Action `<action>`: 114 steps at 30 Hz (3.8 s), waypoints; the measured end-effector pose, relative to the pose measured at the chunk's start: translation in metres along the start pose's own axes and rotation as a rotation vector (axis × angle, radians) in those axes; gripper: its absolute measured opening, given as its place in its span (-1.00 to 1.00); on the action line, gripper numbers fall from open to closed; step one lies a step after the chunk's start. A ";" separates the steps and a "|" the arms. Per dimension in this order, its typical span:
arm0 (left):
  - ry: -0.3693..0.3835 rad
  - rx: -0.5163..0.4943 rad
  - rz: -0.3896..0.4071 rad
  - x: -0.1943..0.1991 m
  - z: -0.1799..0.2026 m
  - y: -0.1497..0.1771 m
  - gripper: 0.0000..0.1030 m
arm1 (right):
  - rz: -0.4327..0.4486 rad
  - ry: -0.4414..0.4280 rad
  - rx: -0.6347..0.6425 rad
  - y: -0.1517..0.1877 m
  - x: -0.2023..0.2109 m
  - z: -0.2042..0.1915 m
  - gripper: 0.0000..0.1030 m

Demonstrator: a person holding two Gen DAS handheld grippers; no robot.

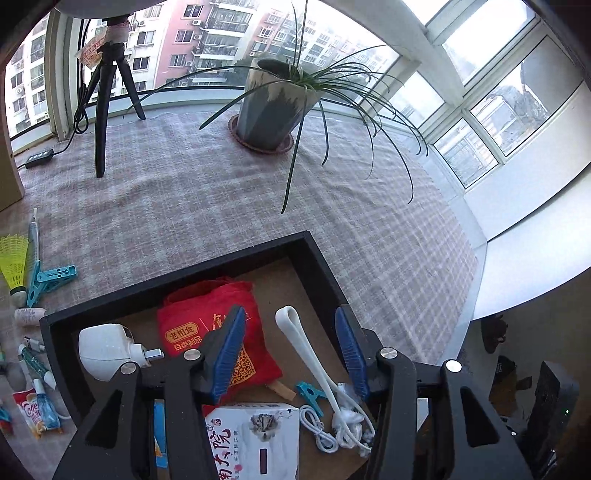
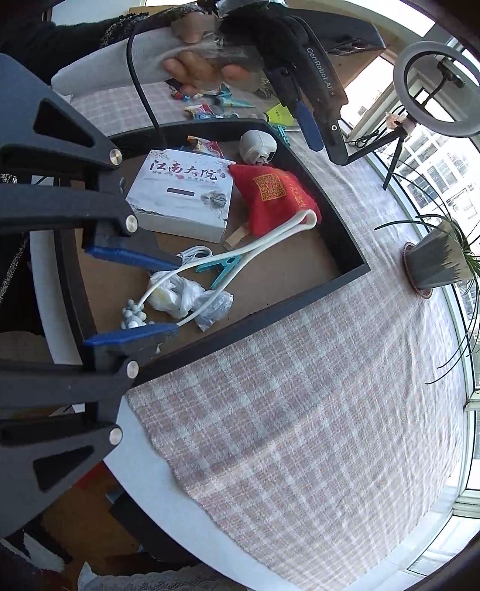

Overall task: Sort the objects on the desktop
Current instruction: 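Carry the beaded toy and earphones into the tray and open both tools, then move both tools back to the table toward the coffee-mate sachet, then grasp the coffee-mate sachet with the right tool while the left grasps the clown keychain, then carry the sachet and clown keychain into the tray and open both tools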

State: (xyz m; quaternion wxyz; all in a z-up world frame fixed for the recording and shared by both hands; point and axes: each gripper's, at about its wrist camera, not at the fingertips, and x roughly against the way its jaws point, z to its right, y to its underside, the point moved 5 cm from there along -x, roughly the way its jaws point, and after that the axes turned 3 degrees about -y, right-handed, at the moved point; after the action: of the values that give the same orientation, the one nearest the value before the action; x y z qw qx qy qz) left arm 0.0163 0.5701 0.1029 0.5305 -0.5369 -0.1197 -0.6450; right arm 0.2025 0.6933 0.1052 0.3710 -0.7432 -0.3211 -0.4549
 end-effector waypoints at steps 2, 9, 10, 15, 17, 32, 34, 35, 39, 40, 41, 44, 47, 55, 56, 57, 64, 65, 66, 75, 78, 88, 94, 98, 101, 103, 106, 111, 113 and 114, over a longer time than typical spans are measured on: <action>-0.015 0.005 0.002 0.003 -0.004 0.003 -0.08 | 0.002 -0.005 0.015 -0.003 -0.001 -0.001 -0.43; -0.077 0.034 0.042 0.035 -0.031 0.018 -0.08 | -0.004 -0.033 0.107 -0.019 -0.013 -0.030 -0.43; -0.094 0.037 0.051 0.041 -0.037 0.021 -0.08 | -0.004 -0.039 0.123 -0.021 -0.016 -0.037 -0.43; -0.161 0.094 0.081 0.079 -0.082 0.040 -0.08 | -0.019 -0.075 0.222 -0.024 -0.028 -0.087 -0.43; -0.191 0.125 0.085 0.092 -0.107 0.048 -0.08 | -0.013 -0.081 0.271 -0.024 -0.032 -0.112 -0.43; -0.431 0.304 0.099 0.192 -0.300 0.127 -0.08 | -0.048 -0.152 0.522 0.001 -0.077 -0.296 -0.42; -0.442 0.326 0.089 0.195 -0.319 0.138 -0.08 | -0.077 -0.159 0.532 0.007 -0.093 -0.315 -0.42; -0.442 0.339 0.083 0.194 -0.327 0.143 -0.08 | -0.090 -0.161 0.537 0.010 -0.101 -0.323 -0.42; -0.424 0.363 0.050 0.182 -0.349 0.156 -0.08 | -0.134 -0.164 0.538 0.018 -0.131 -0.353 -0.42; -0.421 0.363 0.042 0.178 -0.351 0.158 -0.08 | -0.145 -0.165 0.536 0.019 -0.138 -0.359 -0.42; -0.413 0.360 0.032 0.174 -0.354 0.160 -0.09 | -0.155 -0.168 0.534 0.020 -0.144 -0.365 -0.42; -0.390 0.346 0.011 0.161 -0.354 0.163 -0.11 | -0.194 -0.169 0.533 0.024 -0.163 -0.382 -0.42; -0.393 0.308 -0.001 0.149 -0.353 0.163 -0.11 | -0.230 -0.165 0.519 0.024 -0.182 -0.390 -0.42; -0.463 0.230 -0.041 0.122 -0.349 0.160 -0.11 | -0.285 -0.109 0.477 0.018 -0.226 -0.390 -0.42; -0.457 0.233 -0.045 0.119 -0.349 0.160 -0.11 | -0.286 -0.093 0.483 0.018 -0.230 -0.389 -0.42; -0.450 0.237 -0.051 0.117 -0.351 0.160 -0.11 | -0.287 -0.081 0.491 0.017 -0.233 -0.389 -0.42; -0.468 0.212 -0.038 0.113 -0.350 0.159 -0.10 | -0.315 -0.033 0.530 0.025 -0.250 -0.388 -0.10; -0.463 0.208 -0.030 0.114 -0.351 0.159 -0.15 | -0.304 -0.018 0.555 0.027 -0.249 -0.389 -0.09; -0.452 0.209 -0.022 0.116 -0.352 0.160 -0.20 | -0.296 0.002 0.578 0.029 -0.249 -0.390 -0.08; -0.366 0.249 -0.030 0.120 -0.355 0.173 -0.28 | -0.304 0.059 0.739 0.046 -0.251 -0.392 0.19; -0.354 0.255 -0.048 0.118 -0.356 0.178 -0.40 | -0.279 0.097 0.796 0.052 -0.251 -0.395 0.18; -0.350 0.282 -0.012 0.124 -0.358 0.175 -0.11 | -0.277 0.038 0.680 0.036 -0.243 -0.390 -0.43; -0.387 0.264 -0.024 0.116 -0.358 0.166 -0.06 | -0.264 0.036 0.673 0.035 -0.241 -0.398 -0.57; -0.433 0.225 -0.034 0.107 -0.354 0.167 -0.10 | -0.253 0.036 0.663 0.032 -0.243 -0.403 -0.59; -0.418 0.247 -0.023 0.107 -0.354 0.166 -0.14 | -0.242 0.015 0.647 0.031 -0.237 -0.405 -0.70; -0.399 0.266 -0.014 0.110 -0.356 0.167 -0.21 | -0.236 -0.008 0.634 0.029 -0.232 -0.406 -0.78; -0.384 0.279 -0.007 0.117 -0.356 0.172 -0.49 | -0.242 -0.052 0.610 0.027 -0.226 -0.408 -0.92; -0.380 0.271 -0.003 0.120 -0.356 0.179 -0.50 | -0.253 -0.096 0.582 0.028 -0.222 -0.408 -0.98; -0.370 0.280 0.005 0.123 -0.357 0.182 -0.50 | -0.254 -0.114 0.563 0.026 -0.220 -0.409 -0.98; -0.364 0.284 0.012 0.126 -0.356 0.183 -0.50 | -0.256 -0.126 0.554 0.038 -0.221 -0.395 -0.98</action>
State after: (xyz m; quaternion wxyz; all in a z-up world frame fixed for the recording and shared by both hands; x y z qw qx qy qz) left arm -0.0191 0.1678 -0.0104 0.5741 -0.5651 -0.2997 -0.5111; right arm -0.0235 0.3096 0.0156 0.4783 -0.5940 -0.5464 -0.3461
